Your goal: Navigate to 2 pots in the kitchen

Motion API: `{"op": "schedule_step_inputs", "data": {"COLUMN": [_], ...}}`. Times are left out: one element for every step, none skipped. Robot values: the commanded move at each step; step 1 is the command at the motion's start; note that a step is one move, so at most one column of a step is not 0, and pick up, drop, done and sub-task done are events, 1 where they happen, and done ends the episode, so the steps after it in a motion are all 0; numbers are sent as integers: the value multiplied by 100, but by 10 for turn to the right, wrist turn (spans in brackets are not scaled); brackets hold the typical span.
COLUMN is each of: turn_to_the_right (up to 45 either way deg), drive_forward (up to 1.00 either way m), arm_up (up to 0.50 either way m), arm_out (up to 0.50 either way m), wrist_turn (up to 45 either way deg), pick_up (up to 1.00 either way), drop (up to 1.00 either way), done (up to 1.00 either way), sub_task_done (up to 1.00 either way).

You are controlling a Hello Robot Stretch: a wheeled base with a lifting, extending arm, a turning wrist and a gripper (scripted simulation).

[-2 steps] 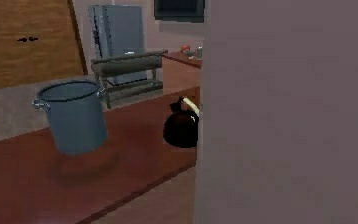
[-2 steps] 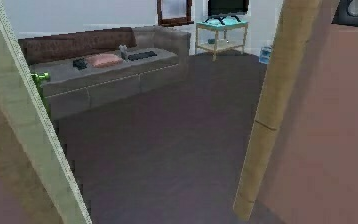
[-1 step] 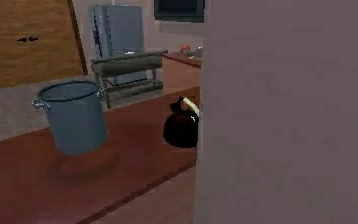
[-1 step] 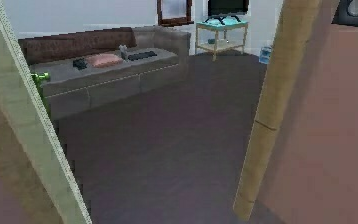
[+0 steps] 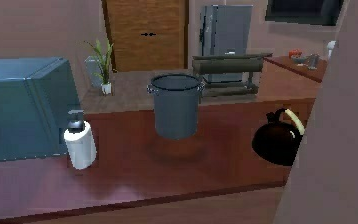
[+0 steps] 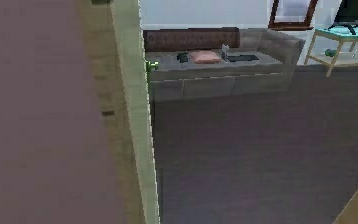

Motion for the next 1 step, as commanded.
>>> {"op": "schedule_step_inputs", "data": {"turn_to_the_right": [0], "drive_forward": [0], "arm_up": [0], "arm_out": [0], "wrist_turn": [0], "pick_up": [0], "drop": [0], "done": [100], "sub_task_done": [0]}}
